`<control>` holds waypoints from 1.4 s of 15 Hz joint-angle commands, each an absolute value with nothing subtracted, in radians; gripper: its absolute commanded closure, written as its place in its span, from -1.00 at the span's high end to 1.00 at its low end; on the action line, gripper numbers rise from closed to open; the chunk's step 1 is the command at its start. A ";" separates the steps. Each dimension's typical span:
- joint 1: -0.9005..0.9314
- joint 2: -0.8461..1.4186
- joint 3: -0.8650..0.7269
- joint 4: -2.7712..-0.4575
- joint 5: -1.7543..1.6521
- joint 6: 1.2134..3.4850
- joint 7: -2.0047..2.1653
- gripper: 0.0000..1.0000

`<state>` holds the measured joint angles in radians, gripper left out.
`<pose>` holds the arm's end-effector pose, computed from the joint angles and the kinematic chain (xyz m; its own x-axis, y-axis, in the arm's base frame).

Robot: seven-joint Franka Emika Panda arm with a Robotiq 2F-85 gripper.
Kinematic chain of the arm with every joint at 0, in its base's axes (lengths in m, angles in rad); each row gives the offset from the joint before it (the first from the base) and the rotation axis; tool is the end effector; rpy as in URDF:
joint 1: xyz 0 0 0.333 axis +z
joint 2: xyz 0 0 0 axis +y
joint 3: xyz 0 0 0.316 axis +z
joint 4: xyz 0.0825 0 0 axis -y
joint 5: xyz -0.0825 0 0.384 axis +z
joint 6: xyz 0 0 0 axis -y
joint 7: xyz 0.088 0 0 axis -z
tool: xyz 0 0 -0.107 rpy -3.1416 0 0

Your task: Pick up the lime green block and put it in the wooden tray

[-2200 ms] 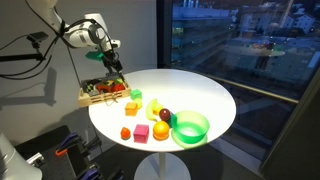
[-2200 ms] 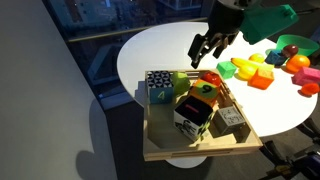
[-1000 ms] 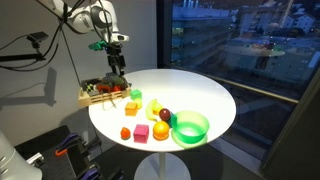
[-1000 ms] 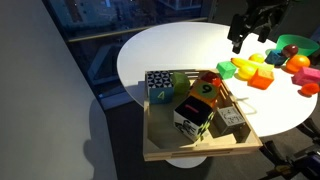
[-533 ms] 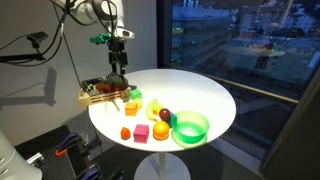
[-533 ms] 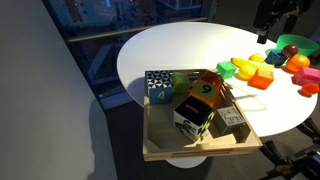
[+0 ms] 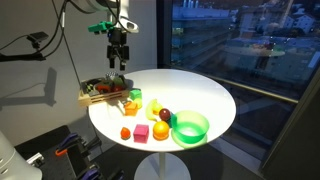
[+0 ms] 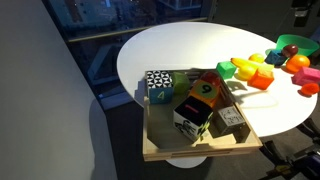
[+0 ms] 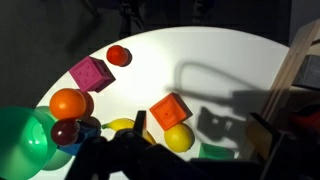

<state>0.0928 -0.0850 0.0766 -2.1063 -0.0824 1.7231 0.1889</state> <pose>0.4840 0.0756 0.4340 0.9616 -0.0150 -0.2742 0.0229 -0.9907 0.1344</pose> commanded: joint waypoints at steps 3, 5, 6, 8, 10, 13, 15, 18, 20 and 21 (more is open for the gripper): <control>0.063 -0.168 0.048 -2.079 -0.036 1.597 0.056 1.00; 0.058 -0.205 0.038 -2.083 -0.030 1.574 0.029 1.00; 0.056 -0.222 0.033 -2.084 -0.026 1.563 0.020 1.00; 0.052 -0.258 0.024 -2.087 -0.016 1.546 0.010 1.00; 0.047 -0.296 0.014 -2.090 -0.003 1.531 0.003 1.00; 0.038 -0.344 0.001 -2.096 0.020 1.533 0.001 1.00; 0.034 -0.375 -0.007 -2.103 0.035 1.544 0.002 1.00; 0.032 -0.417 -0.015 -2.115 0.049 1.560 0.004 1.00; 0.029 -0.439 -0.016 -2.121 0.049 1.570 0.008 1.00; 0.029 -0.447 -0.017 -2.122 0.049 1.572 0.008 1.00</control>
